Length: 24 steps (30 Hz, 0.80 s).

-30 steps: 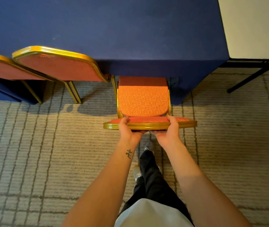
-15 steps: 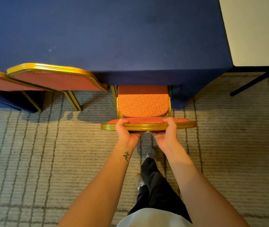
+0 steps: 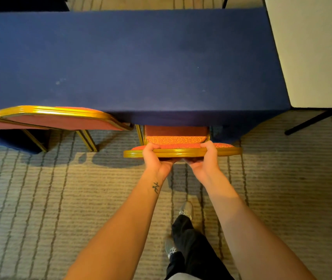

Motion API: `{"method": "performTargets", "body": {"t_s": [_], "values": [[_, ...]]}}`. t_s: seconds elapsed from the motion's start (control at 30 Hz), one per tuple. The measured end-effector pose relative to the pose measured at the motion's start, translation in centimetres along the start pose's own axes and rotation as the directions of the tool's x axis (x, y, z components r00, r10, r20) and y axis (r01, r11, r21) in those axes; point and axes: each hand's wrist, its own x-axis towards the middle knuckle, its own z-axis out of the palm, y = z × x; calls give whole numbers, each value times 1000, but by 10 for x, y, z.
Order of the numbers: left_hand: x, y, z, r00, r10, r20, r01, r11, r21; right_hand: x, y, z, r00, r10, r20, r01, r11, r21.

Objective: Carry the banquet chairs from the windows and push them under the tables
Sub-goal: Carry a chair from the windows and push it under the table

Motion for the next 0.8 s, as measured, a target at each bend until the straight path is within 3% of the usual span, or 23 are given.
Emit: {"method": "performTargets", "body": {"t_s": [0.8], "values": [[116,66,80,996,-28,-90,26,999,-28,87,-57,101,999,-25,-30,26,999,30]]}}
